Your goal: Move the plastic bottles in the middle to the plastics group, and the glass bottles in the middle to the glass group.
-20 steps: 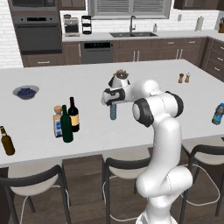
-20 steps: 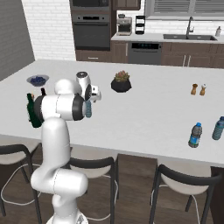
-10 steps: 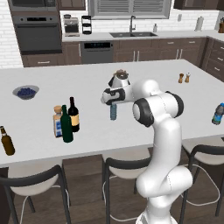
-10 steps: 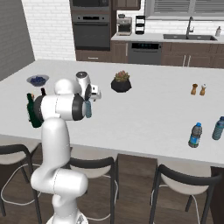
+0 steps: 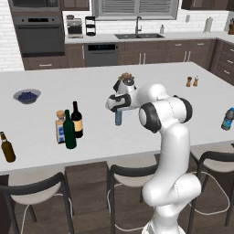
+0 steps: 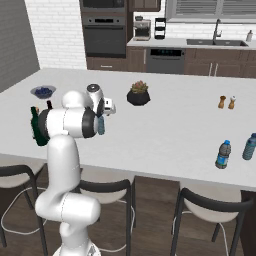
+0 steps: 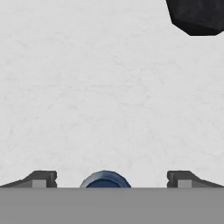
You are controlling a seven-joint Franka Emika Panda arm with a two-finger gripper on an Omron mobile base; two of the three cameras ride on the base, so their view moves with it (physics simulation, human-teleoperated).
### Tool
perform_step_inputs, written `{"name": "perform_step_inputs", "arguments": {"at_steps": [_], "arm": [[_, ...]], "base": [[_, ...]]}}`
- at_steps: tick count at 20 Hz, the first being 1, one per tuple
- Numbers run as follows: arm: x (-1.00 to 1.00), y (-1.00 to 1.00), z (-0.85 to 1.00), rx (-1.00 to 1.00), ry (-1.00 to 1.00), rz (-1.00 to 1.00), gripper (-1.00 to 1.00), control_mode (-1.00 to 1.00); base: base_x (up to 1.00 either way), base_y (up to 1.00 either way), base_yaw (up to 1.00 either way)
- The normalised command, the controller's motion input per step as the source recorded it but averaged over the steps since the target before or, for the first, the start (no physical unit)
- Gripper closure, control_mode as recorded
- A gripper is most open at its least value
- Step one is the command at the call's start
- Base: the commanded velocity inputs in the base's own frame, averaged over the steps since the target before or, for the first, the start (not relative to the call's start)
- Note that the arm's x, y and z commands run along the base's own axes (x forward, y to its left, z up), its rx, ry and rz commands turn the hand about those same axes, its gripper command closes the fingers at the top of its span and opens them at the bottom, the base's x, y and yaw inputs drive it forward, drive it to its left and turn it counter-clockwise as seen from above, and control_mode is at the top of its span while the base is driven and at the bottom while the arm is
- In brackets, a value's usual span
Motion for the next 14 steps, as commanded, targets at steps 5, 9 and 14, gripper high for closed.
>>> {"name": "perform_step_inputs", "arguments": {"at_steps": [5, 9, 14], "arm": [[0.00, 0.00, 0.00, 0.00, 0.00, 0.00, 1.00, -1.00], [0.00, 0.00, 0.00, 0.00, 0.00, 0.00, 1.00, -1.00], [0.00, 0.00, 0.00, 0.00, 0.00, 0.00, 1.00, -1.00]], "base": [[0.00, 0.00, 0.00], [0.00, 0.00, 0.00], [0.00, 0.00, 0.00]]}}
